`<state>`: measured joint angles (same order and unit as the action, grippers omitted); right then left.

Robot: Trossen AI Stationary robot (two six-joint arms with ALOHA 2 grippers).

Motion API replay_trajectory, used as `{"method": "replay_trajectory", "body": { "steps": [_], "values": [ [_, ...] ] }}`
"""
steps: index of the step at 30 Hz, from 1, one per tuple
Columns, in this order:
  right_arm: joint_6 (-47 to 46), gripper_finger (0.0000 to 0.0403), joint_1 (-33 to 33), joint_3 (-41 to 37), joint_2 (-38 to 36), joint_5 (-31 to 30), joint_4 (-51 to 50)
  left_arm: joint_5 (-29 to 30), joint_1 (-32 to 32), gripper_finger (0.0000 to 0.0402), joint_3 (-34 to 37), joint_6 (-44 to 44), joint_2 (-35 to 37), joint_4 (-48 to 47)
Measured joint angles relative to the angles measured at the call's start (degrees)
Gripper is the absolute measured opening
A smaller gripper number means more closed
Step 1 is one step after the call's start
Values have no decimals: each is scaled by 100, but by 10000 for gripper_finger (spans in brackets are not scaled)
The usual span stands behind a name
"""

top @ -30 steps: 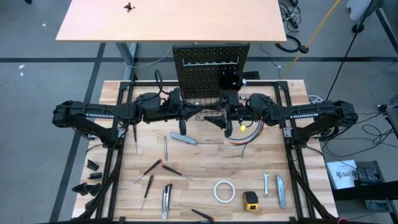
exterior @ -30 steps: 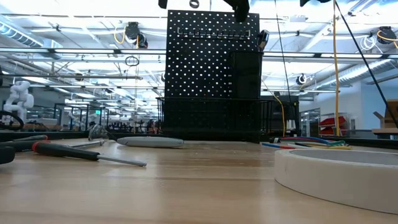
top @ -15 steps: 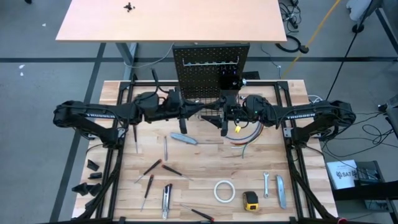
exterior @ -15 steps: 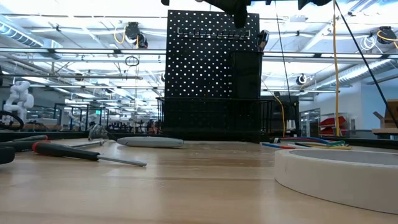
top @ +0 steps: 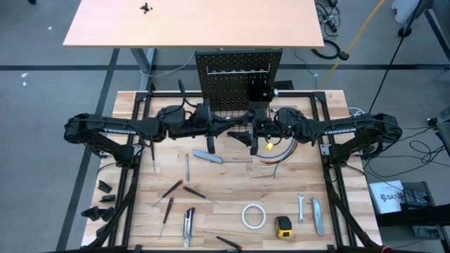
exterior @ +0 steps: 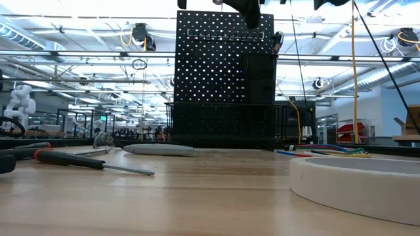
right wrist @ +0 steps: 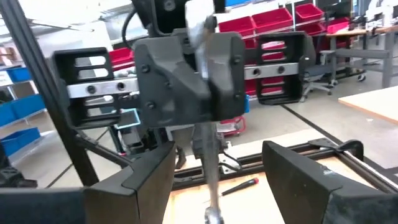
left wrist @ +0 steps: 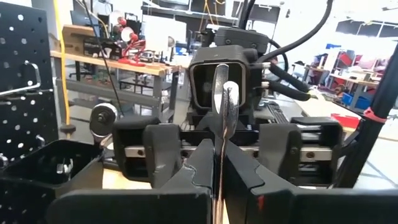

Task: Hang tools onto peg board
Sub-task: Put the wrench into the black bin on the pegboard

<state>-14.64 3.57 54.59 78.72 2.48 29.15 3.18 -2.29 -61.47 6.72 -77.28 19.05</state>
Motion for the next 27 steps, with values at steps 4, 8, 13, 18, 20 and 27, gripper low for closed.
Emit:
{"method": "replay_trajectory", "body": {
  "steps": [4,8,13,18,20,27],
  "values": [
    [-104,235,7,0,0,79,2,0,-4,13,0,-4,0,7],
    [-106,228,7,0,0,83,20,0,-34,10,0,-2,0,2],
    [-78,197,7,0,0,81,22,4,-36,7,0,0,0,2],
    [-75,161,7,0,-2,81,61,4,-36,7,0,0,0,2],
    [-75,148,7,0,-2,75,125,4,-36,7,0,10,0,2],
    [-72,117,7,0,-4,65,327,4,-30,7,0,44,1,6]
  ]
}}
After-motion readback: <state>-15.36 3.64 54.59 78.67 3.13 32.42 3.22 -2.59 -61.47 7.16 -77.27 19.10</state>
